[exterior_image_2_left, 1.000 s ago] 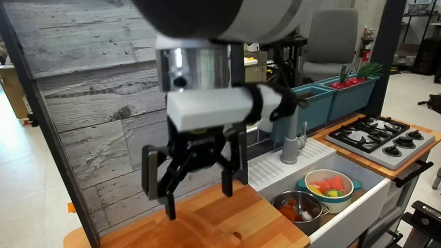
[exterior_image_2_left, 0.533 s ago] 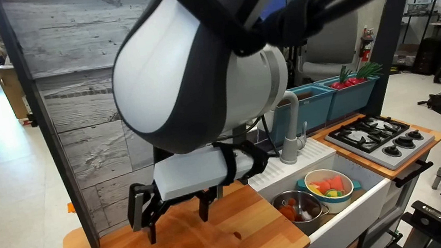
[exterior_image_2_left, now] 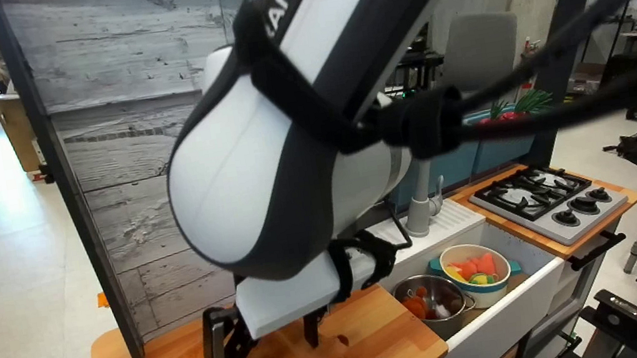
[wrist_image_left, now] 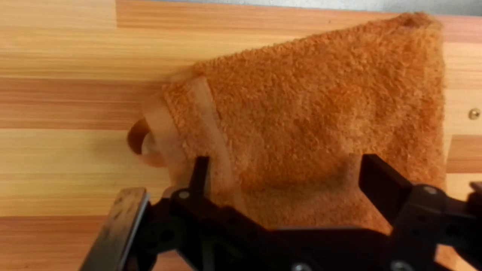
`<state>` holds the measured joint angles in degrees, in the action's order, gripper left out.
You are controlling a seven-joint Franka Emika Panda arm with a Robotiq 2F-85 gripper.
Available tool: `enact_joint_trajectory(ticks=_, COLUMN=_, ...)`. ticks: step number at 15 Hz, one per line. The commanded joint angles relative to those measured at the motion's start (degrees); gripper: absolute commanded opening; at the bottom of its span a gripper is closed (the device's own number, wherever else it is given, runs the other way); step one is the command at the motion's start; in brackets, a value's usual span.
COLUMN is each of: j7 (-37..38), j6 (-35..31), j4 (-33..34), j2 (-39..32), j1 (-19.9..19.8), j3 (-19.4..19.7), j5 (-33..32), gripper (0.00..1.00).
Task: Pick the objects on the counter and the stove and put them in the pots in the sink, then wipe the counter with the cloth
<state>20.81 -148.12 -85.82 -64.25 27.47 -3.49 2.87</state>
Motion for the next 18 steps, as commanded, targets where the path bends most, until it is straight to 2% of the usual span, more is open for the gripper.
enact_joint_trajectory(ticks=1, j7=0.2, j6=0.2, j4=1.4, j2=-1.6, j1=0.3, j3=-0.2, j5=-0.6, gripper=1.0)
enact_joint_trajectory(ticks=4, j7=0.2, j6=0.3, j4=3.4, j2=-3.6, j1=0.7, j3=-0.2, j5=-0.8, gripper=1.0)
enact_joint_trajectory(ticks=10, j7=4.7, j6=-1.8, j4=-4.4, j2=-1.8, j1=-4.8, j3=2.0, j5=3.0, gripper=1.0)
enact_joint_trajectory(ticks=13, j7=4.4, j6=-4.1, j4=-5.6, j2=-2.0, j1=-6.1, j3=2.4, j5=3.0, gripper=1.0)
enact_joint_trajectory(ticks=14, j7=3.9, j6=-6.1, j4=-5.7, j2=-2.3, j1=-5.7, j3=2.0, j5=2.6, gripper=1.0)
enact_joint_trajectory(ticks=18, j7=2.3, j6=-11.7, j4=-0.1, j2=-5.1, j1=1.0, j3=0.0, j5=-0.2, gripper=1.0)
